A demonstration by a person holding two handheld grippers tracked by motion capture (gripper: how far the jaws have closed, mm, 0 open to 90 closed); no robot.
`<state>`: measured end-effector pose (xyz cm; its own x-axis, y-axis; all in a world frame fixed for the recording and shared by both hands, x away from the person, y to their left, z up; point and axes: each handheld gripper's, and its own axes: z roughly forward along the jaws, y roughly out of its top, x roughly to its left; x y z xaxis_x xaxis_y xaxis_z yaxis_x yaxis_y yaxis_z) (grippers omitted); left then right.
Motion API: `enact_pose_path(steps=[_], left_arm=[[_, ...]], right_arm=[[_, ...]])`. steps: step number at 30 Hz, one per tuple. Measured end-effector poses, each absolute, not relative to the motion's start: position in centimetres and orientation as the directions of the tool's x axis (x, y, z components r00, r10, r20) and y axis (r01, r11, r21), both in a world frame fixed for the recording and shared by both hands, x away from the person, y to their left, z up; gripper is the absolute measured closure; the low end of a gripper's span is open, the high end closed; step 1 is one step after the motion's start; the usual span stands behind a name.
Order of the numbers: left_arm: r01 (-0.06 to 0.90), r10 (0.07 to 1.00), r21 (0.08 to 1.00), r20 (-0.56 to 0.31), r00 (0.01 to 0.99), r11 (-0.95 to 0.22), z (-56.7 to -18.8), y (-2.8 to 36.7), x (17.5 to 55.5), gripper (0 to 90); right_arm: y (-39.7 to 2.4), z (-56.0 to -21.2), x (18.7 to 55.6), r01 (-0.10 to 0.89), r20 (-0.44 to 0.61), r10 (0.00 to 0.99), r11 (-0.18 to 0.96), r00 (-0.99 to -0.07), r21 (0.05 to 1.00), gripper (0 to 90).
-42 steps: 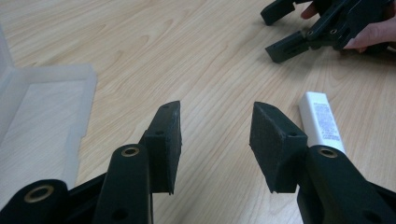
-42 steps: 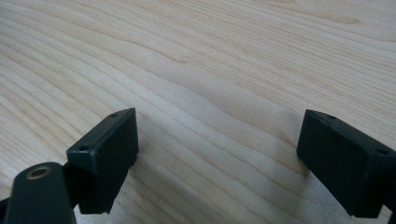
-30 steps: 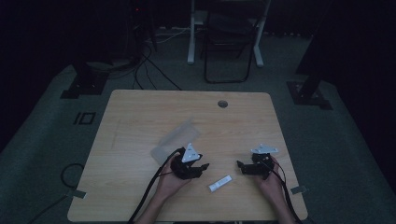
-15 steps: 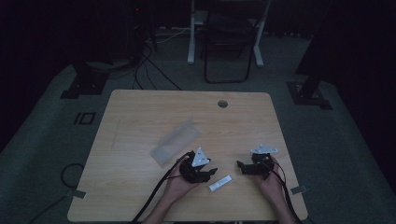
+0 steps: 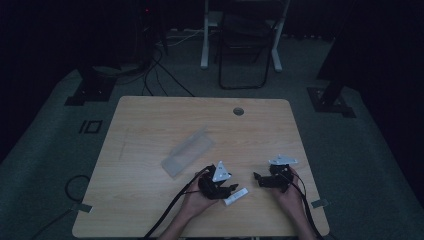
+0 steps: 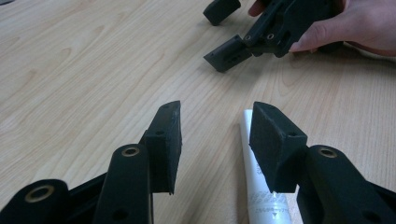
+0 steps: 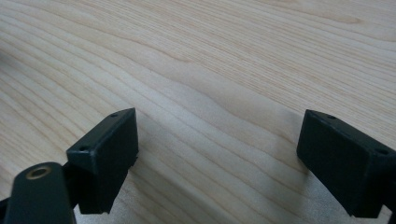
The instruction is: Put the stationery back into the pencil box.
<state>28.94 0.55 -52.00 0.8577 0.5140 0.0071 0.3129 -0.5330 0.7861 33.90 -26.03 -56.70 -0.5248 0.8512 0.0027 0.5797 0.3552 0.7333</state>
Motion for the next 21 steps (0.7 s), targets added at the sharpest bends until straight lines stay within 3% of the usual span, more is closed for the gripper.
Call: enact_pose_path(steps=[21], left_arm=[[0.313, 0.491, 0.755, 0.014, 0.871, -0.576, -53.7, -1.5, 28.5, 50.6]], right_arm=[[-26.0, -56.7, 33.9, 0.580, 0.003, 0.851, 0.355, -0.525, 0.733, 12.6]])
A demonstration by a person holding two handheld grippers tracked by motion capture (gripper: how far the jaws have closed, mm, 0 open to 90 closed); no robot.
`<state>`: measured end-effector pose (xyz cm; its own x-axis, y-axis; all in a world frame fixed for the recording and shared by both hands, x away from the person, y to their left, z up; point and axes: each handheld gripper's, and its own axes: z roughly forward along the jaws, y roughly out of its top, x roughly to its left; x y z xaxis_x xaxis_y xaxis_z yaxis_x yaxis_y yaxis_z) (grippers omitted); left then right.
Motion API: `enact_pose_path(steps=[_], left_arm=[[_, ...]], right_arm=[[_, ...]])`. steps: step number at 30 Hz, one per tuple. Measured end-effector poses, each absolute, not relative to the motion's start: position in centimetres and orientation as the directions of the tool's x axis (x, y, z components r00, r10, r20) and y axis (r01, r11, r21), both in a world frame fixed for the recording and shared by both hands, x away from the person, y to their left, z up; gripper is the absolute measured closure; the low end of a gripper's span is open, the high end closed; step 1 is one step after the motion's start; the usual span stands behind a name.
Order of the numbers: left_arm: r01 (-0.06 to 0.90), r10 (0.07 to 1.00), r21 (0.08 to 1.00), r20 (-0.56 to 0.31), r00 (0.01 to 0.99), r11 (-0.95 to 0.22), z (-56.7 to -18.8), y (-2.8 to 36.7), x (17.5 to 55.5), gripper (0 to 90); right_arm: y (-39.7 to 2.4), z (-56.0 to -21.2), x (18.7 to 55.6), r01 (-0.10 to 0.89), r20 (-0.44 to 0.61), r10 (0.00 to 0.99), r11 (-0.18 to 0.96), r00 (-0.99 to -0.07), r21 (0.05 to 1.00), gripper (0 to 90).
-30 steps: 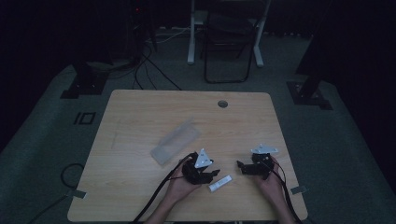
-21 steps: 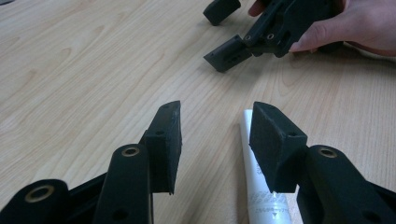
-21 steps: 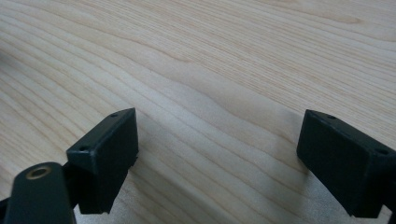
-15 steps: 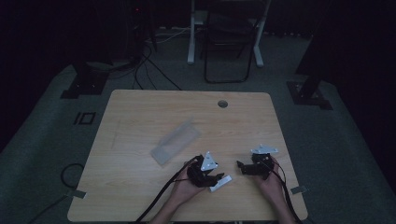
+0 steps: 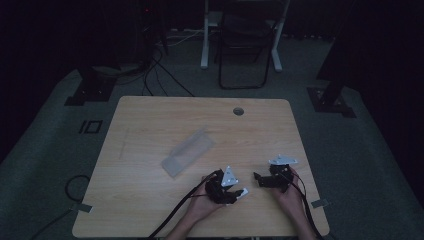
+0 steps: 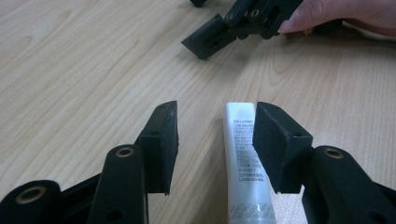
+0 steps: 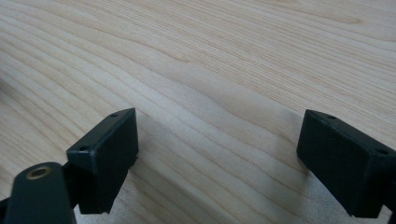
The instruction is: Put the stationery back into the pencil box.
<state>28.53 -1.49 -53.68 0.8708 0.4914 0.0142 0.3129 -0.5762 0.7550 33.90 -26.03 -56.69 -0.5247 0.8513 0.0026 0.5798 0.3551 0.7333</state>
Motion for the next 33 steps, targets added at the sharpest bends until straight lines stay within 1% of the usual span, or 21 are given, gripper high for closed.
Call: enact_pose_path(steps=[4, 15, 22, 27, 28, 30, 33], left_arm=[[0.310, 0.492, 0.748, 0.025, 0.870, -0.587, -54.1, -1.8, 28.5, 50.4], [0.310, 0.484, 0.748, 0.016, 0.875, -0.586, -54.3, -2.1, 28.3, 50.5], [0.309, 0.473, 0.732, 0.020, 0.881, -0.607, -55.0, -2.6, 28.1, 51.1], [0.308, 0.470, 0.723, 0.027, 0.882, -0.619, -55.2, -2.7, 28.2, 58.3], [0.308, 0.470, 0.721, 0.027, 0.882, -0.621, -55.2, -2.7, 28.2, 58.3], [0.306, 0.466, 0.715, 0.032, 0.884, -0.628, -55.3, -2.8, 28.3, 64.5], [0.303, 0.465, 0.713, 0.036, 0.885, -0.632, -55.4, -2.8, 28.3, 66.9]], right_arm=[[-26.0, -56.7, 33.9, 0.578, 0.001, 0.851, 0.357, -0.526, 0.734, 12.6], [-26.0, -56.7, 33.9, 0.578, 0.001, 0.851, 0.357, -0.526, 0.734, 12.6], [-26.0, -56.7, 33.9, 0.578, 0.001, 0.850, 0.357, -0.526, 0.734, 12.6], [-26.0, -56.7, 33.9, 0.578, 0.001, 0.851, 0.357, -0.526, 0.734, 12.6], [-26.0, -56.7, 33.9, 0.578, 0.001, 0.851, 0.357, -0.526, 0.734, 12.6], [-26.0, -56.7, 33.9, 0.578, 0.001, 0.851, 0.356, -0.526, 0.734, 12.6], [-26.0, -56.7, 33.9, 0.578, 0.001, 0.851, 0.357, -0.526, 0.734, 12.6]])
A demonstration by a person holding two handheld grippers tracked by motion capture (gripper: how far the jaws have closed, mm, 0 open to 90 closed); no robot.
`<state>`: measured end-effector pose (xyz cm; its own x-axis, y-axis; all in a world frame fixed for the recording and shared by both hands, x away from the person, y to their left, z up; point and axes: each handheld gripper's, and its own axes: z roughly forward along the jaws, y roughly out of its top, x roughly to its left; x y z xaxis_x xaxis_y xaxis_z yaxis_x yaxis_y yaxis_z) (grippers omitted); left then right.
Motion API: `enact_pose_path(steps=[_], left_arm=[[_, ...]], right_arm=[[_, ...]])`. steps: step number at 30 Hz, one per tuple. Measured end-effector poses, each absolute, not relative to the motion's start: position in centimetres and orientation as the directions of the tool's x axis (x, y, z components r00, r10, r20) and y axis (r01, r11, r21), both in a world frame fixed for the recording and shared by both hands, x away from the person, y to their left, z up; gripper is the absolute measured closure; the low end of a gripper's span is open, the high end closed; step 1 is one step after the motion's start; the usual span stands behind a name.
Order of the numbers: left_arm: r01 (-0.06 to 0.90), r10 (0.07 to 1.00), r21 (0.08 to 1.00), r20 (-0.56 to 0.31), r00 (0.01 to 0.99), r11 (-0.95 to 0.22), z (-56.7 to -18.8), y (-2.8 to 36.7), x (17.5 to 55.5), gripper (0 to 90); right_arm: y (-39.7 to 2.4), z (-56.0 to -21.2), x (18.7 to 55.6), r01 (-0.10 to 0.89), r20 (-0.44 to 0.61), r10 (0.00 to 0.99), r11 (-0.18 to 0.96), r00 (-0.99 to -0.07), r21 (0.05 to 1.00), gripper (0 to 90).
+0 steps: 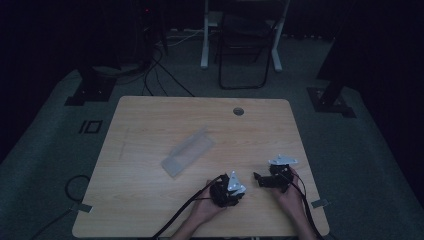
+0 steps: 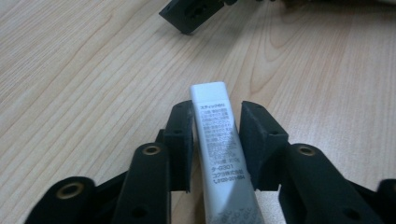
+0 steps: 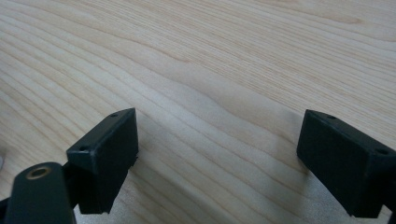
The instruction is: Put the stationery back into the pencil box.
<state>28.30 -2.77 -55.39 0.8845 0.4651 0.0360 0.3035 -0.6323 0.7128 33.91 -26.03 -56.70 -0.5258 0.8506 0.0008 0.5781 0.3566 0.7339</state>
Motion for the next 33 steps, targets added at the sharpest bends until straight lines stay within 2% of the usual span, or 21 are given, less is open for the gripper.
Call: enact_pose_path(steps=[3, 33], left_arm=[[0.299, 0.462, 0.712, 0.040, 0.886, -0.635, -55.42, -2.78, 28.34, 70.1], [0.306, 0.460, 0.706, 0.031, 0.887, -0.639, -55.36, -2.66, 28.62, 70.6]], right_arm=[[-26.03, -56.70, 33.91, 0.578, 0.001, 0.851, 0.356, -0.526, 0.734, 12.6], [-26.02, -56.70, 33.88, 0.578, 0.001, 0.849, 0.358, -0.528, 0.734, 12.6]])
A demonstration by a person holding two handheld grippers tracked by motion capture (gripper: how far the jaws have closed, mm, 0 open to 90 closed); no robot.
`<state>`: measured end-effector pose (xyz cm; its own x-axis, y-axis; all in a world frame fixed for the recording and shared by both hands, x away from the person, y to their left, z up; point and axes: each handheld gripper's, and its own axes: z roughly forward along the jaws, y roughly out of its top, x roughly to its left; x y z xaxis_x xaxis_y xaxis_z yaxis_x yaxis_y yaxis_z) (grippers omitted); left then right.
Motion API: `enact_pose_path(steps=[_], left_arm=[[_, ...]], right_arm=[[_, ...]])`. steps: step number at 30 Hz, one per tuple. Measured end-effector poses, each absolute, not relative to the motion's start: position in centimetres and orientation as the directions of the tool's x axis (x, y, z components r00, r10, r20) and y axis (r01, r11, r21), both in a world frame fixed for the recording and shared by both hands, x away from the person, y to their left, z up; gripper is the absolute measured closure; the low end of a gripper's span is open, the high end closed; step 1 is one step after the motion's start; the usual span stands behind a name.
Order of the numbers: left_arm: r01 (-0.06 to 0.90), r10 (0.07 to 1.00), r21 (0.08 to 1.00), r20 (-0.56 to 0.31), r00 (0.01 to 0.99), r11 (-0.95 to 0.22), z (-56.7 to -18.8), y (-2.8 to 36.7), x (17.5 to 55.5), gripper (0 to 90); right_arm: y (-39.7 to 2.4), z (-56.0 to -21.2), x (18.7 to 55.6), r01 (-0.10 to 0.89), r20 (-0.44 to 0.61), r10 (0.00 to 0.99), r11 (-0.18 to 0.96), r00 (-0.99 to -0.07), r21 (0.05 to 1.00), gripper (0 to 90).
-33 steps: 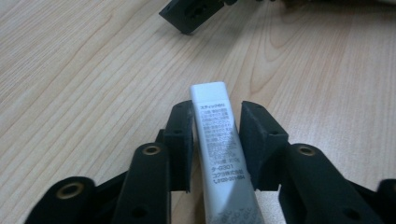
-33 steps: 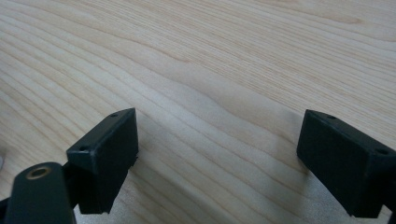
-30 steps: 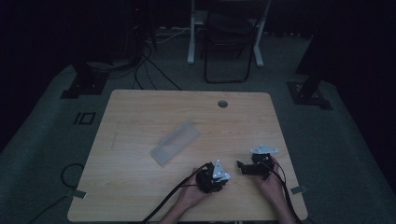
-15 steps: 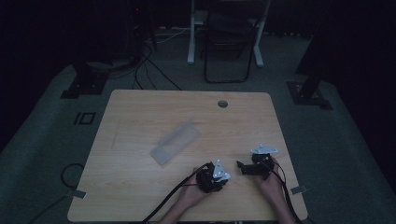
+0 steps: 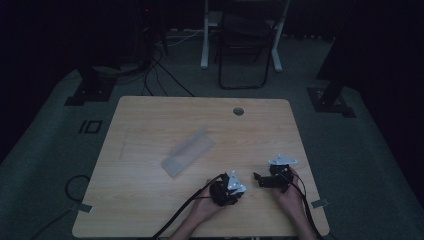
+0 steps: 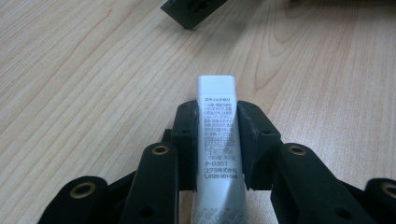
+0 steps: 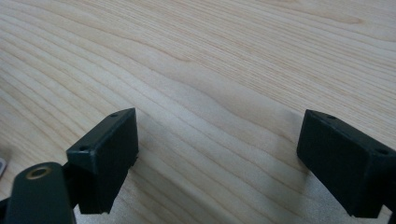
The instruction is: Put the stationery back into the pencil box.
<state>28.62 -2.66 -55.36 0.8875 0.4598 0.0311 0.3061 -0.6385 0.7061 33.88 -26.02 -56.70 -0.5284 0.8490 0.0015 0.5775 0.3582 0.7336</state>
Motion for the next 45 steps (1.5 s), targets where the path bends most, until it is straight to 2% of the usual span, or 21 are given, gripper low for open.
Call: enact_pose_path(steps=[45], left_arm=[[0.281, 0.502, 0.740, 0.086, 0.861, -0.610, -52.2, 0.3, 29.9, 70.8]], right_arm=[[-26.0, -56.7, 33.9, 0.577, 0.000, 0.848, 0.359, -0.529, 0.734, 12.6]])
